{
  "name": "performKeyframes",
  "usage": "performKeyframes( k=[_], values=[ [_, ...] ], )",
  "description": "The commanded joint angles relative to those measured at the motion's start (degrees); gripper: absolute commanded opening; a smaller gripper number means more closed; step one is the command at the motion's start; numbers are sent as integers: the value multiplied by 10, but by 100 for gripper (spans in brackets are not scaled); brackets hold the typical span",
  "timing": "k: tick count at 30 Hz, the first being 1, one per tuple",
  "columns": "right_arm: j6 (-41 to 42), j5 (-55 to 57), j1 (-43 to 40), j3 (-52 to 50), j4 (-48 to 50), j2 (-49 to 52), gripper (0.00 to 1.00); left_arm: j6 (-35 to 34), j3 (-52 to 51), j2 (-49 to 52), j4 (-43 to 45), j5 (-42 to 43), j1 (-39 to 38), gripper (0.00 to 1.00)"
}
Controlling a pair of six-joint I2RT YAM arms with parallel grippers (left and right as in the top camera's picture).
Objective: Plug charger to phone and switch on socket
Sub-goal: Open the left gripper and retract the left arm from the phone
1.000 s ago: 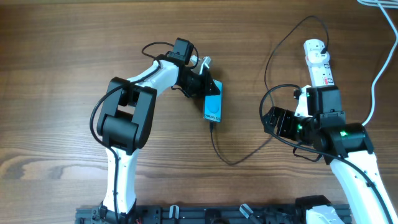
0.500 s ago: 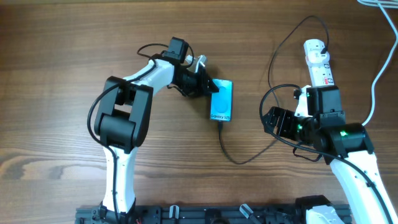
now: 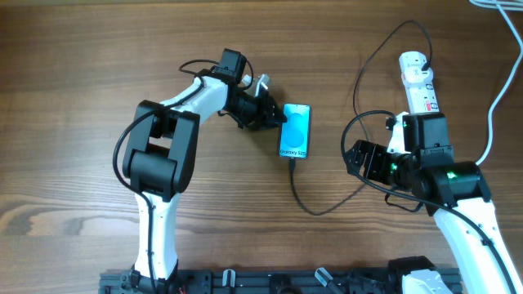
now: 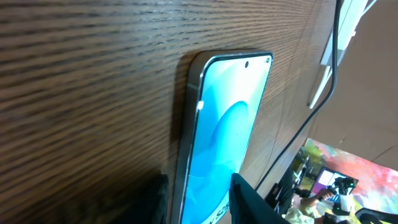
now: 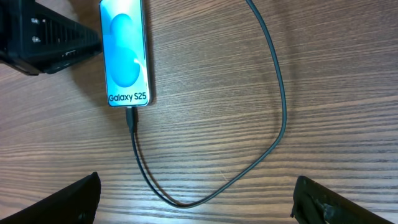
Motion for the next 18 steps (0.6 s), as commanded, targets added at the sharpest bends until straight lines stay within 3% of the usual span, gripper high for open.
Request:
performKeyframes(
  k=[1, 4, 5, 6, 12, 15, 18],
  values=[
    [0, 8, -1, 7, 2, 3, 100, -19, -23, 33, -10, -93, 31, 33],
    [1, 8, -1, 7, 10, 3, 100, -18, -23, 33, -9, -70, 49, 21],
    [0, 8, -1, 7, 35, 3, 100, -18, -22, 32, -9, -70, 56, 9],
    [1, 3, -1, 7, 58, 3, 100, -18, -22, 30, -10, -70, 68, 4],
    [1, -74, -1, 7, 47, 4, 100, 14, -21, -66, -68, -70, 156, 4],
    [3, -77, -1, 7, 49, 4, 100, 74, -21, -195, -145, -71, 218, 4],
    [57, -76, -1, 6, 72, 9, 100, 114, -21, -319, -202, -78, 262, 4]
  ],
)
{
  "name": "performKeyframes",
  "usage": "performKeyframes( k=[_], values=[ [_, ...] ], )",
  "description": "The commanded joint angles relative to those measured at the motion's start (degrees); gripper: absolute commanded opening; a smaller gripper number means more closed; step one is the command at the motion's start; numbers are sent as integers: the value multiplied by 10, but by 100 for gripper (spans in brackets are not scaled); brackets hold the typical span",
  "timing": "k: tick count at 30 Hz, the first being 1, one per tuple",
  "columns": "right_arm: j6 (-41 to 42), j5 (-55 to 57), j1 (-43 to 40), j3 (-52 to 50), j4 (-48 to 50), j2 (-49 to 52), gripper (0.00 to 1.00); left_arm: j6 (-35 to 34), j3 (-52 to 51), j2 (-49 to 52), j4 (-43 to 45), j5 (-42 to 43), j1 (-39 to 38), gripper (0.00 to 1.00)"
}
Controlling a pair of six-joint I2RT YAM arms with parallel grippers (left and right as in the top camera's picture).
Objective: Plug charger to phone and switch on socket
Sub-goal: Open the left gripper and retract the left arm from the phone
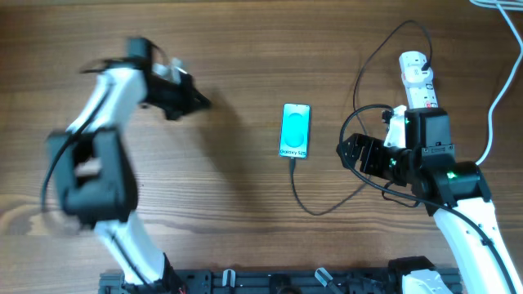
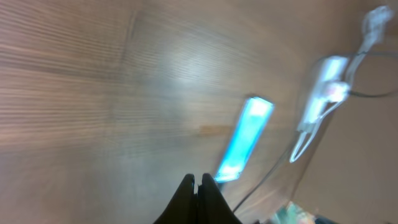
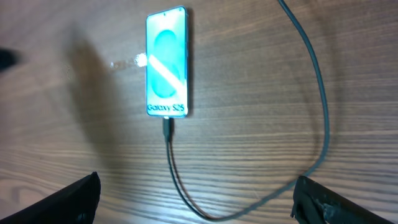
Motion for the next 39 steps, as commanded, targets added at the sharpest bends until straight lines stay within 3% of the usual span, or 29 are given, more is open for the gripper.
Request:
performKeyframes(
  k=[1, 9, 12, 14, 15, 16, 18, 21, 22, 25, 30, 39],
  values=[
    [60, -15, -1, 6, 24, 12, 100, 88, 6, -194, -54, -14, 47, 4],
    [76, 13, -1, 7, 79, 52, 99, 153, 5, -558, -205, -119, 71, 10],
    [77, 61, -2, 7, 98, 61, 99, 161, 5, -656, -249, -157, 71, 21],
    [99, 118, -3, 7, 107, 60, 98, 160, 5, -720, -286, -195, 71, 38],
    [124, 151, -7, 9, 107, 59, 97, 160, 5, -756, -307, -219, 71, 52],
    [135, 176, -17, 12, 106, 58, 92, 160, 5, -784, -322, -241, 71, 100],
    [136, 200, -46, 23, 95, 58, 76, 160, 5, -826, -328, -281, 71, 100],
    [135, 202, -124, 51, 73, 58, 43, 160, 5, -870, -371, -366, 71, 100],
    [135, 202, -163, 61, 73, 59, 27, 160, 5, -876, -396, -396, 71, 100],
    [135, 202, -235, 68, 100, 67, 4, 161, 5, -880, -419, -408, 67, 100],
    [135, 204, -280, 79, 177, 147, 5, 160, -3, -880, -407, -429, 67, 100],
    [132, 201, -280, 248, 158, 368, 4, 160, -78, -880, -384, -431, 46, 100]
  ],
)
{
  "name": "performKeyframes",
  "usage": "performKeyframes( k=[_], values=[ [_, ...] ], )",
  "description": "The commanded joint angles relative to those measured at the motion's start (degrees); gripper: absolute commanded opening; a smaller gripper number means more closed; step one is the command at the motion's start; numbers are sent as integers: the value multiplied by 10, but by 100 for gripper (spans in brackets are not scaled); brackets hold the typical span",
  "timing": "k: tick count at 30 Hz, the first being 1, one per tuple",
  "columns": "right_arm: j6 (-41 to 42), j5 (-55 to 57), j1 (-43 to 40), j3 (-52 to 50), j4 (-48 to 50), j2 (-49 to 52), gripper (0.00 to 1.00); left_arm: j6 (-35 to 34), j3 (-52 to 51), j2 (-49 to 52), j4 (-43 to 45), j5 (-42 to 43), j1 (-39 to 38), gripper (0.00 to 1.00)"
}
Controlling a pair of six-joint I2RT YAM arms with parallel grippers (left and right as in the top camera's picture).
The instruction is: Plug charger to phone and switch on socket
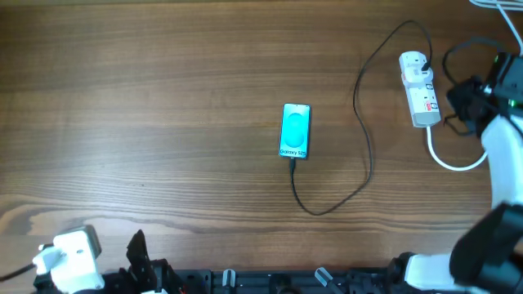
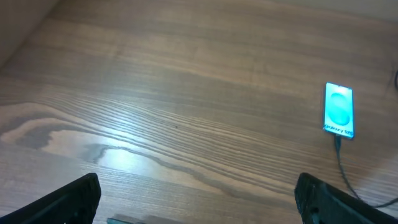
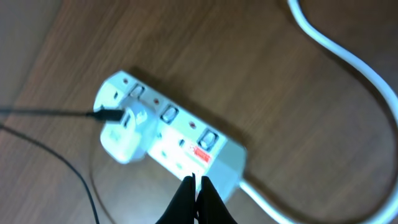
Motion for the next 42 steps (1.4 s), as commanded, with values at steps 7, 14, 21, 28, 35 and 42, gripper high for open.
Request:
performKeyframes(
  k=[7, 14, 21, 28, 35, 42],
  values=[
    [-28, 12, 22, 97, 40, 153, 5, 9, -17, -1, 8, -7, -4, 100],
    [-34, 70, 66, 97, 105, 207, 5, 9, -17, -1, 7, -6, -4, 100],
    [-44, 115, 71, 97, 125, 230, 4, 9, -17, -1, 7, -6, -4, 100],
    [-58, 126, 71, 97, 140, 260, 4, 9, -17, -1, 7, -6, -4, 100],
    [-88, 117, 73, 97, 152, 269, 4, 9, -17, -1, 7, -6, -4, 100],
    [-107, 64, 73, 97, 153, 269, 4, 9, -17, -1, 7, -6, -4, 100]
  ],
)
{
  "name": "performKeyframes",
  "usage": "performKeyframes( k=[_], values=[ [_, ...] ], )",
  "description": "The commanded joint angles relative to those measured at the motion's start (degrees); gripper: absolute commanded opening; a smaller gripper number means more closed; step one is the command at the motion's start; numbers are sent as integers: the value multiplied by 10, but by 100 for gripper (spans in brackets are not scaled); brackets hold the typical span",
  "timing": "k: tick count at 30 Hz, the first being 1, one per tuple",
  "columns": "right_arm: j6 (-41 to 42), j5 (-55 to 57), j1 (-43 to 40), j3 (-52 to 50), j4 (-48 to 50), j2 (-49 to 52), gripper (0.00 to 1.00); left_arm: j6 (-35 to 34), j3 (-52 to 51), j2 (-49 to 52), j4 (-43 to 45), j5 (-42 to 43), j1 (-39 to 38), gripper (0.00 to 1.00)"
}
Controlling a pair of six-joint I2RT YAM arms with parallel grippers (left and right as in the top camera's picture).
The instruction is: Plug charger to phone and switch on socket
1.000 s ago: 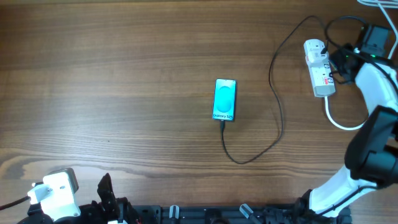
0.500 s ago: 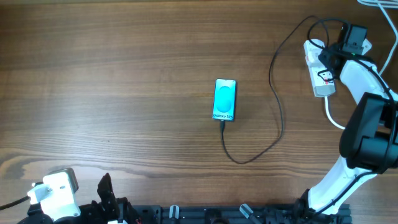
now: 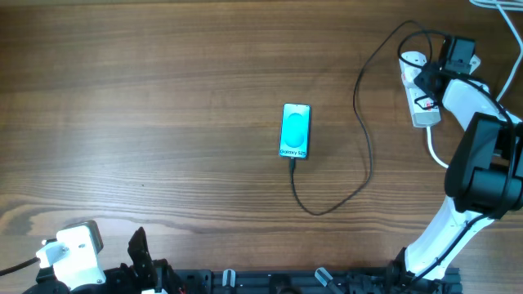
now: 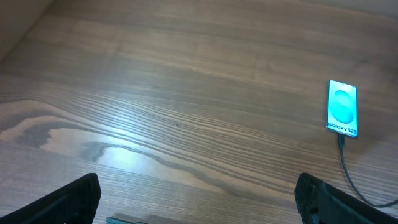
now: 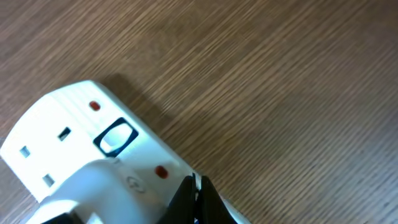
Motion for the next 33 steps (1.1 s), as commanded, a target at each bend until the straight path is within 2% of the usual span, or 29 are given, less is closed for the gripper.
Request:
performKeyframes(
  k=[1, 9, 22, 28, 33],
  values=[
    [-12, -35, 2, 10, -4, 9, 4, 9, -4, -1, 2, -4, -3, 100],
    [-40, -74, 21, 9, -28, 9, 4, 9, -4, -1, 2, -4, -3, 100],
    [-11, -69, 54, -3, -84, 9, 4, 9, -4, -2, 2, -3, -3, 100],
    [20, 42, 54, -2, -155, 7, 5, 9, -4, -4, 12, -3, -3, 100],
    [25, 71, 52, -2, -187, -6, 4, 9, -6, -38, 12, -3, -24, 100]
  ],
)
